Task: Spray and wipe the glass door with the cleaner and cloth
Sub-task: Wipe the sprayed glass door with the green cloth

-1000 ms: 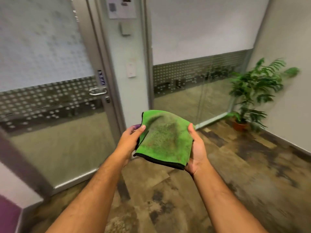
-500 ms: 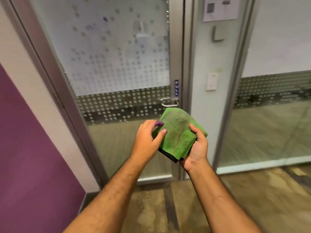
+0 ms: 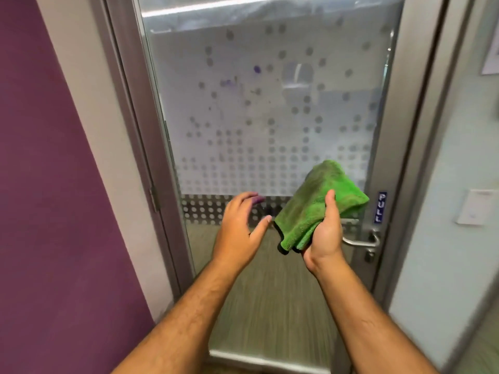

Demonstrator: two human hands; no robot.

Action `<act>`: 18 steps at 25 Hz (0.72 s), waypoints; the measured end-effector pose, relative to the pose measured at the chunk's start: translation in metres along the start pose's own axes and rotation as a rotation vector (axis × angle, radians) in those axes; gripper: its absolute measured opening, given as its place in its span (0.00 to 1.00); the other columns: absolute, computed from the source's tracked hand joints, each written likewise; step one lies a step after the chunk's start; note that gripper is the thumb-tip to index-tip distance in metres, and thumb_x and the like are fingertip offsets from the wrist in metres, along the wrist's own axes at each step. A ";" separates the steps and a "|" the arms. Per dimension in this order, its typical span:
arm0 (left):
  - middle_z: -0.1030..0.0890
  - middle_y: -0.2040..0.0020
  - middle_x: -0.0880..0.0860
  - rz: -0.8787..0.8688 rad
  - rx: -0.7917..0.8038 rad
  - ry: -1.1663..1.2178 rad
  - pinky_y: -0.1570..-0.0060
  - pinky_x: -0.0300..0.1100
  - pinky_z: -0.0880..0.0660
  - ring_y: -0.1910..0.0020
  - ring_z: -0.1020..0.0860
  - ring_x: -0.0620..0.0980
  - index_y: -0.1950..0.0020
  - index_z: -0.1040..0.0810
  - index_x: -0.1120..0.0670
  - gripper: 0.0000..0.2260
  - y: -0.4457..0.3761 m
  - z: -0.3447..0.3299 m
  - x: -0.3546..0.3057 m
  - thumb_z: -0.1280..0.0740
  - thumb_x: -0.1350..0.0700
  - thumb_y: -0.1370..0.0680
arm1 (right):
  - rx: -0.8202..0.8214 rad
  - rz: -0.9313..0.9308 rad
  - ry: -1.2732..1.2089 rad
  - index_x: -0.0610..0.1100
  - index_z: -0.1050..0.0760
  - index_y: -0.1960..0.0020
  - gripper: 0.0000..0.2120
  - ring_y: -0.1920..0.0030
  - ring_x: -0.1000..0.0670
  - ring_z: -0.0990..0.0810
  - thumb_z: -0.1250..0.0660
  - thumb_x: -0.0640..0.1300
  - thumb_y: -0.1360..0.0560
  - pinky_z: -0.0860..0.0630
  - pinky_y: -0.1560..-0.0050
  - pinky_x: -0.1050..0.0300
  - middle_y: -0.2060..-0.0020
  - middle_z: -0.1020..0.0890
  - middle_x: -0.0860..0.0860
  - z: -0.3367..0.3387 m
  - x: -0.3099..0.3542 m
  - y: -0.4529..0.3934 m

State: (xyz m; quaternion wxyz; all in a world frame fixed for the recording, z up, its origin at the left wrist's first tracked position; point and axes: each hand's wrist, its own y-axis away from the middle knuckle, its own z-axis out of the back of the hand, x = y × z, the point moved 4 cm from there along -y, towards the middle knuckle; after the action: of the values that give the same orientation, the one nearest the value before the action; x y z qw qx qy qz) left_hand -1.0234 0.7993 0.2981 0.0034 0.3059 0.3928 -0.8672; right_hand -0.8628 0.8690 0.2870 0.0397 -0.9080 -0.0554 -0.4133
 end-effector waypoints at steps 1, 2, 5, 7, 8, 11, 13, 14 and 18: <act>0.27 0.28 0.44 -0.002 -0.028 -0.025 0.28 0.33 0.37 0.27 0.30 0.41 0.28 0.23 0.47 0.19 -0.019 0.009 0.015 0.30 0.46 0.19 | -0.047 0.044 0.071 0.44 0.18 0.37 0.37 0.45 0.43 0.14 0.32 0.75 0.29 0.18 0.44 0.46 0.44 0.13 0.42 -0.014 -0.005 -0.016; 0.28 0.27 0.44 -0.012 -0.053 -0.053 0.28 0.36 0.37 0.26 0.31 0.42 0.27 0.25 0.47 0.21 -0.037 0.018 0.030 0.30 0.46 0.19 | -0.073 0.089 0.130 0.43 0.18 0.35 0.48 0.42 0.41 0.15 0.31 0.81 0.36 0.19 0.40 0.43 0.41 0.14 0.41 -0.027 -0.010 -0.032; 0.31 0.22 0.48 -0.075 -0.097 -0.161 0.25 0.45 0.33 0.23 0.33 0.48 0.23 0.29 0.48 0.26 -0.100 0.043 0.080 0.29 0.44 0.20 | -0.134 0.234 0.289 0.42 0.21 0.30 0.61 0.35 0.39 0.17 0.38 0.89 0.43 0.24 0.28 0.37 0.37 0.15 0.41 -0.062 -0.025 -0.075; 0.33 0.20 0.50 -0.131 -0.116 -0.228 0.22 0.49 0.33 0.20 0.35 0.51 0.22 0.30 0.50 0.29 -0.145 0.059 0.112 0.29 0.43 0.21 | -0.154 0.330 0.354 0.45 0.23 0.28 0.50 0.34 0.45 0.18 0.41 0.83 0.31 0.26 0.26 0.45 0.36 0.16 0.48 -0.093 -0.026 -0.088; 0.34 0.19 0.50 -0.155 -0.115 -0.246 0.21 0.50 0.34 0.19 0.37 0.52 0.21 0.32 0.50 0.31 -0.167 0.066 0.127 0.29 0.42 0.21 | -0.180 0.375 0.358 0.45 0.25 0.27 0.40 0.33 0.46 0.20 0.42 0.76 0.23 0.28 0.26 0.48 0.35 0.18 0.50 -0.106 -0.027 -0.096; 0.40 0.15 0.51 -0.246 -0.110 -0.312 0.18 0.54 0.38 0.15 0.43 0.54 0.18 0.36 0.51 0.35 -0.230 0.082 0.161 0.30 0.39 0.20 | -0.236 0.519 0.392 0.43 0.31 0.21 0.31 0.25 0.47 0.26 0.42 0.63 0.15 0.33 0.21 0.48 0.26 0.23 0.48 -0.138 -0.030 -0.124; 0.43 0.13 0.53 -0.281 -0.131 -0.352 0.16 0.56 0.43 0.14 0.46 0.55 0.17 0.39 0.53 0.37 -0.274 0.094 0.185 0.32 0.38 0.20 | -0.266 0.612 0.460 0.43 0.35 0.18 0.33 0.23 0.48 0.28 0.43 0.63 0.15 0.35 0.21 0.52 0.24 0.26 0.49 -0.156 -0.031 -0.147; 0.44 0.13 0.53 -0.291 -0.154 -0.377 0.15 0.58 0.46 0.13 0.48 0.56 0.16 0.40 0.53 0.37 -0.295 0.099 0.197 0.33 0.38 0.19 | -0.277 0.659 0.493 0.43 0.38 0.17 0.35 0.23 0.49 0.29 0.43 0.64 0.15 0.36 0.22 0.55 0.24 0.27 0.49 -0.162 -0.030 -0.160; 0.49 0.12 0.54 -0.339 -0.260 -0.498 0.15 0.59 0.52 0.13 0.52 0.57 0.14 0.47 0.53 0.35 -0.347 0.107 0.243 0.39 0.39 0.16 | -0.320 0.813 0.747 0.51 0.53 0.13 0.51 0.16 0.45 0.40 0.46 0.80 0.25 0.39 0.17 0.44 0.15 0.38 0.46 -0.172 -0.007 -0.221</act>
State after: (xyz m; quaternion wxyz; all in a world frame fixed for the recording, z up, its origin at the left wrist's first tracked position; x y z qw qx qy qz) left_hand -1.3631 1.0232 0.4584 -0.0062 0.0115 0.5326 -0.8462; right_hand -1.0253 1.0673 0.4008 0.0745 -0.6434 0.3791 -0.6609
